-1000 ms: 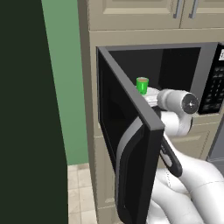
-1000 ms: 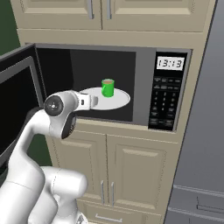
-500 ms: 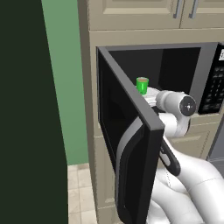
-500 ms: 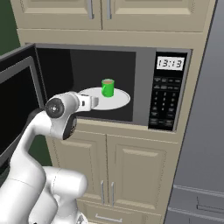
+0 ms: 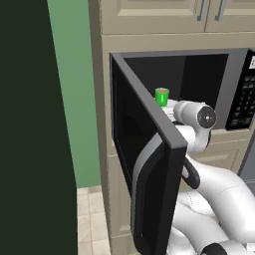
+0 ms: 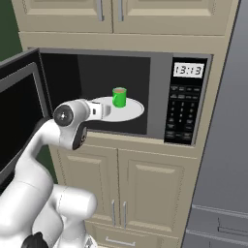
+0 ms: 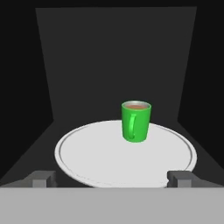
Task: Pick the cup of tea, navigate to the dining table, and place it on the saucer.
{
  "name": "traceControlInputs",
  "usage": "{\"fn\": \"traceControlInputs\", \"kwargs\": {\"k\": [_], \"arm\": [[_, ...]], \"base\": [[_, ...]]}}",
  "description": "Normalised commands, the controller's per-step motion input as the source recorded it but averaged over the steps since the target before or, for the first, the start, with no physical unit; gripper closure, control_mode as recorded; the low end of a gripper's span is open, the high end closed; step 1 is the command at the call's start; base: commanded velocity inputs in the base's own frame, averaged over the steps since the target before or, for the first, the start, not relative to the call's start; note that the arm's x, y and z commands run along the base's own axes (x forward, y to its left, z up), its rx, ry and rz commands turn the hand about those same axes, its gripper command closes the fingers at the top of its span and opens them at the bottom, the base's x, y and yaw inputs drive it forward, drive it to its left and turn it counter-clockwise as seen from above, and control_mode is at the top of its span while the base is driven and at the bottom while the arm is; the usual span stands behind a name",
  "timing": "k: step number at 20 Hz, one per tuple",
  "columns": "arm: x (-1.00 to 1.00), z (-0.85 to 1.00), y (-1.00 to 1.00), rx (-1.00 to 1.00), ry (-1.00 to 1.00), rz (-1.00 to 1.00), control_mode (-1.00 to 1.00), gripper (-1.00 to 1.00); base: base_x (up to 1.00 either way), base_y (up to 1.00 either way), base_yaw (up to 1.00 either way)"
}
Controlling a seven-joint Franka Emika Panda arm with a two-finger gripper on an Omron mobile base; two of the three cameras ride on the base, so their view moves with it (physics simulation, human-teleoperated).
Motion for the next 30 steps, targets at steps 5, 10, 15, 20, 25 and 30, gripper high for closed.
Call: {"fn": "traceControlInputs", "kwargs": {"k": [5, 10, 15, 20, 25, 30], "arm": [[0.26, -0.05, 0.0, 0.0, 0.01, -0.08, -1.0, -1.0], [0.23, -0.01, 0.0, 0.0, 0.0, -0.09, -1.0, -1.0], [0.21, 0.0, 0.0, 0.0, 0.0, -0.08, -1.0, -1.0], [0.26, 0.0, 0.0, 0.0, 0.0, -0.09, -1.0, -1.0], [0.25, 0.0, 0.0, 0.0, 0.0, -0.04, -1.0, -1.0], [0.3, 0.0, 0.0, 0.0, 0.0, 0.0, -1.0, -1.0]], "base": [[0.0, 0.0, 0.0], [0.0, 0.0, 0.0], [0.0, 0.0, 0.0], [0.0, 0.0, 0.0], [0.0, 0.0, 0.0], [0.0, 0.0, 0.0]]}}
